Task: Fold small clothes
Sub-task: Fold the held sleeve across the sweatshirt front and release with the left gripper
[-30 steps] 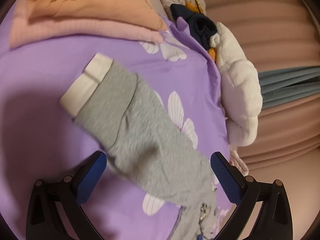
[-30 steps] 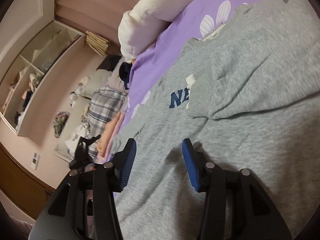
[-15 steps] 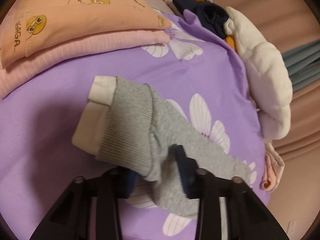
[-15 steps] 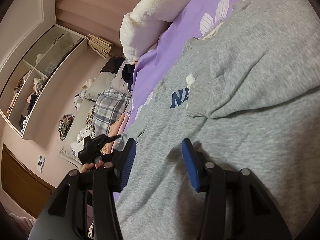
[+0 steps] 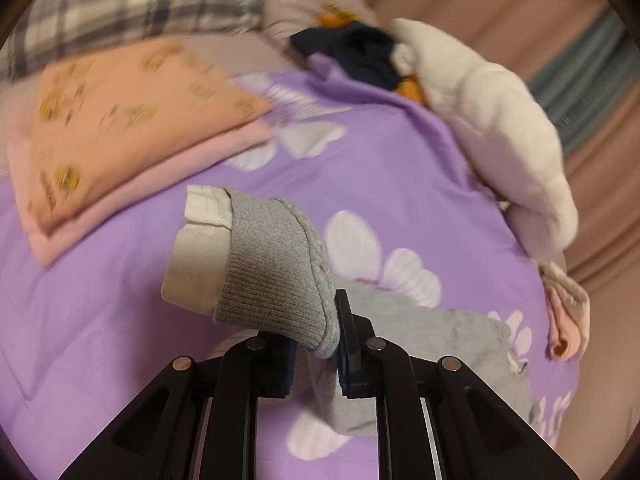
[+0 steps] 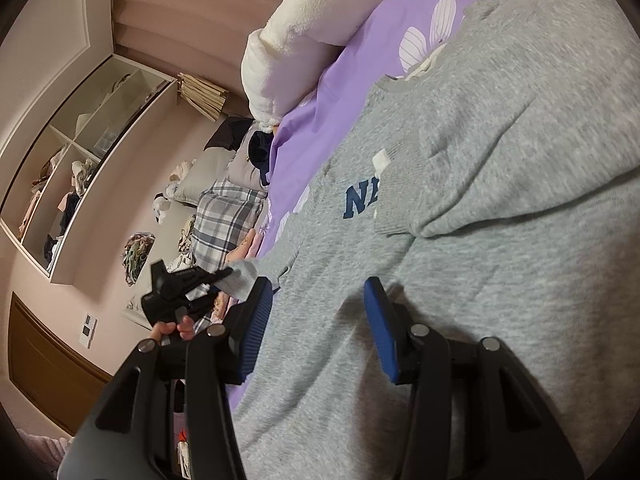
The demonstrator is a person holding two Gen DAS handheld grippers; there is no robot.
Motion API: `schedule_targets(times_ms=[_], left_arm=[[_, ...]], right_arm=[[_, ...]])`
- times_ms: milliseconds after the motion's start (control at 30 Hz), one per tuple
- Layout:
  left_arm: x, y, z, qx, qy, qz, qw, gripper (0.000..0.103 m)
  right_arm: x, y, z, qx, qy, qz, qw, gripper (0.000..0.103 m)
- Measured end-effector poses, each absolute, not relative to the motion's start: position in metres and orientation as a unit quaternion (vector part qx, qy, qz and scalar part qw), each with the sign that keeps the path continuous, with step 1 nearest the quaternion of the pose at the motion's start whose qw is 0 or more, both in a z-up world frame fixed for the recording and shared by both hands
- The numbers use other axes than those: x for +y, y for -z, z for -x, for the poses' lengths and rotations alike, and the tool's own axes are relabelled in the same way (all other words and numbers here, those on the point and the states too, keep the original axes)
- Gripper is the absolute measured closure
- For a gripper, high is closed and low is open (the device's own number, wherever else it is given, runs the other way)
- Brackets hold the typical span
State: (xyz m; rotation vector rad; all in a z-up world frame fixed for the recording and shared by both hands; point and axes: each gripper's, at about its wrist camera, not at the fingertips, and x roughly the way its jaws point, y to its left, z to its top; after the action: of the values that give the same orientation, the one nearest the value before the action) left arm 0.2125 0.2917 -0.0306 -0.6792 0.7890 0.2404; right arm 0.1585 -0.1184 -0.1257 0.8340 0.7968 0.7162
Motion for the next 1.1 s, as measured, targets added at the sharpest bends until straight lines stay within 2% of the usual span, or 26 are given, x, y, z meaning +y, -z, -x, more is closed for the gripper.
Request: schedule_targets(times_ms=[467,600,867,1033,1067,1100], left_arm=[[0.151,-0.023,-0.239,0.379,0.014,0.218,0.899,0.089],[0.104,-0.025,-0.241,0.388,0.05,0.184,0.902,0.089],[0.002,0.004,-0.238,0.424,0.102,0.073,0.897,0.089],[-0.049,0.042,-0.239,0.476,0.129,0.009,0.87,0.088],[-0.054,0.046,-0.237,0.484,0.133,0.004,0.865,0.086],[-0.059,0.051,-0.235,0.492,0.139,0.0,0.859,0.076]], right_arm=[[-0.126,0.122,-0.154,0.36,-0.326,-0.391,0.781,0.055],[-0.136,0.108,-0.146,0.338,-0.302,-0.386,0.804,0.051],[-0.196,0.082,-0.118,0.265,-0.205,-0.446,0.83,0.048],[-0.225,0.079,-0.101,0.267,-0.166,-0.462,0.83,0.046],[-0.227,0.077,-0.097,0.265,-0.166,-0.461,0.831,0.046],[-0.231,0.075,-0.093,0.263,-0.164,-0.457,0.834,0.045]])
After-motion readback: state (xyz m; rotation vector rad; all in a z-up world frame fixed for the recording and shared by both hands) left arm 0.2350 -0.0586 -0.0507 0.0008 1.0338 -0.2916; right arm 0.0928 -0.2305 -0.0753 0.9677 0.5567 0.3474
